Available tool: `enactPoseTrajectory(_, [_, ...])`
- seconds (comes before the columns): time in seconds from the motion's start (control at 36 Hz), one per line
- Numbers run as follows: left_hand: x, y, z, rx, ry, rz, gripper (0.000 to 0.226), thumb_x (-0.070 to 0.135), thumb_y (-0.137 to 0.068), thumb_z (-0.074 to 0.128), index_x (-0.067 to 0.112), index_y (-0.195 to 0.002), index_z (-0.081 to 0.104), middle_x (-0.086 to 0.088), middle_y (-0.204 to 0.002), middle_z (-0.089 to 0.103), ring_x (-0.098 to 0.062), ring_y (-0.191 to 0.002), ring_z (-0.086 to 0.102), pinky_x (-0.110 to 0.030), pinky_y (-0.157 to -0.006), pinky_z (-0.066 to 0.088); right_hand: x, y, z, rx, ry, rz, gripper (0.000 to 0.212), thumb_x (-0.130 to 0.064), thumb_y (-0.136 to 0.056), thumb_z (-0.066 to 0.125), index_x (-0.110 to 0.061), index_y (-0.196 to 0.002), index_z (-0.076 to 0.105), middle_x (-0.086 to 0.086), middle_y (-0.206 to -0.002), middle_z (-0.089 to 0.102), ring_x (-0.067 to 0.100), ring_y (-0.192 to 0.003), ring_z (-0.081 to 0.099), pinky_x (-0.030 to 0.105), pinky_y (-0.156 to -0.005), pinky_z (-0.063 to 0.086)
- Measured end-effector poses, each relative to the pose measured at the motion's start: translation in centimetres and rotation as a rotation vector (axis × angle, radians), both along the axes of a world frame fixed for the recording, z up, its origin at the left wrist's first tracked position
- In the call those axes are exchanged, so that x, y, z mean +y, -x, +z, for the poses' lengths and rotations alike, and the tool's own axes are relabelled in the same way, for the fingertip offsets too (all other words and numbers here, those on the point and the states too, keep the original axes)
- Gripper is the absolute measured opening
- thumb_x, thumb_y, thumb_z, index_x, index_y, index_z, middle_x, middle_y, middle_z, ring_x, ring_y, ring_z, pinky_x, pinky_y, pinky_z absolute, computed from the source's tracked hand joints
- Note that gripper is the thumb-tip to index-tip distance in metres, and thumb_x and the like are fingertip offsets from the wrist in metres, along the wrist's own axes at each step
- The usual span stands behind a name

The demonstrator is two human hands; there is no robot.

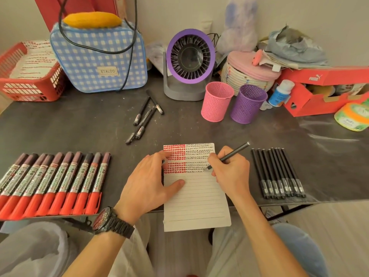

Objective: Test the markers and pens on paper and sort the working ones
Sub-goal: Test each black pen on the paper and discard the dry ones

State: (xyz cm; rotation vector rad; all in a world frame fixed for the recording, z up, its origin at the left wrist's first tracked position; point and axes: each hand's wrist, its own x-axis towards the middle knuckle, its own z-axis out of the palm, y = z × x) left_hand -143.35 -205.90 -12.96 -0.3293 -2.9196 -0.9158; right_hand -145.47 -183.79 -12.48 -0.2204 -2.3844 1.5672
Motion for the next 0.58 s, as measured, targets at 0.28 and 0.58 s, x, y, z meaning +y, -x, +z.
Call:
enactPoseTrajectory(0.28, [-0.13, 0.09, -0.12, -0.012, -0.018, -0.005, 0.076, 0.080, -0.075, 0.053, 0.034, -0.134, 0.040, 0.028, -0.104, 0.046, 0.002, -0.098, 0.048, -0.036, -0.107, 0.044, 0.11, 0.12, -0.22, -0.002, 0.000, 0.007, 0.031, -0.017, -0.085, 0.068, -0.017, -0.058, 0.052, 0.005, -0.045, 0.059, 0.005, -0.036, 0.053, 0.016, -0.041, 0.040])
enactPoseTrajectory(0.58, [-0.20, 0.20, -0.36, -0.017, 0.003, -0.014, 0.079, 0.081, -0.075, 0.054, 0.035, -0.137, 0.039, 0.035, -0.099, 0.041, 0.002, -0.097, 0.048, -0.033, -0.106, 0.044, 0.17, 0.14, -0.35, 0.011, 0.002, 0.000, 0.031, -0.018, -0.086, 0.067, -0.016, -0.059, 0.050, 0.008, -0.046, 0.058, 0.007, -0.038, 0.057, 0.018, -0.040, 0.040])
